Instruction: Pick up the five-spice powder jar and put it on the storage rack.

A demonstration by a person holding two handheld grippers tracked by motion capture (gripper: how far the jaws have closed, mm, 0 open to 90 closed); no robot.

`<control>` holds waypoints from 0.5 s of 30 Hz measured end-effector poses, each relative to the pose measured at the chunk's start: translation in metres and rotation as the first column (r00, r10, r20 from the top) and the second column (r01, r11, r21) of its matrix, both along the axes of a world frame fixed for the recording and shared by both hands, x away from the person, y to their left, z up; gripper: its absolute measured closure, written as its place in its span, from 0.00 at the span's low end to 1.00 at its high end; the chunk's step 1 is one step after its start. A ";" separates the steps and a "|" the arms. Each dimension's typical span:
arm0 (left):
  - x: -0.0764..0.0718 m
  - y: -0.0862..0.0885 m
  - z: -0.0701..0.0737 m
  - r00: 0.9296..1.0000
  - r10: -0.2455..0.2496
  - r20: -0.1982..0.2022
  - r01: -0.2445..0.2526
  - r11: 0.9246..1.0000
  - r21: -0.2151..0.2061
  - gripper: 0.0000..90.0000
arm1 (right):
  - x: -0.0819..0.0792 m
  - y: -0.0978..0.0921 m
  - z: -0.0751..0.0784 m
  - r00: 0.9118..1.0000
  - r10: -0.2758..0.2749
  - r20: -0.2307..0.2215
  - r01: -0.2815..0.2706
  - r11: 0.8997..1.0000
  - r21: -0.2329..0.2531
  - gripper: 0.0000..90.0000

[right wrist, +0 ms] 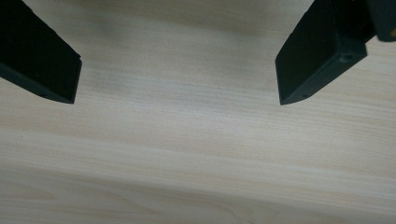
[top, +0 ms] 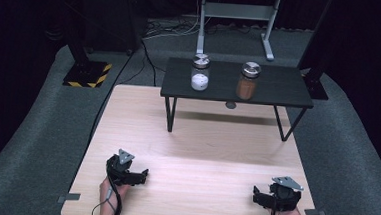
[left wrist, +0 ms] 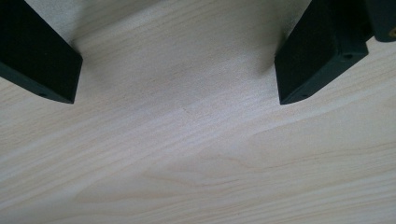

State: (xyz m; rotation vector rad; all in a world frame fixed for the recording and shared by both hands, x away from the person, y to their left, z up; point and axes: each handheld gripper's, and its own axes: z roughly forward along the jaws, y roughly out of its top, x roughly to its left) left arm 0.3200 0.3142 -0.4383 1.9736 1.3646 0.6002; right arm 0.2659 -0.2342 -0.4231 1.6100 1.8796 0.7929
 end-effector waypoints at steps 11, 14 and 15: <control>0.000 0.000 0.000 1.000 -0.001 0.000 0.001 1.000 0.001 0.01 | -0.002 0.004 -0.013 1.000 -0.020 -0.002 0.020 1.000 0.009 0.00; 0.000 0.000 0.000 1.000 0.000 0.000 0.000 1.000 0.001 0.01 | -0.003 0.004 -0.014 1.000 -0.025 0.002 0.025 1.000 0.010 0.00; 0.000 0.000 0.000 1.000 0.000 0.000 0.000 1.000 0.000 0.01 | -0.003 0.005 -0.014 1.000 -0.023 0.003 0.023 1.000 0.007 0.00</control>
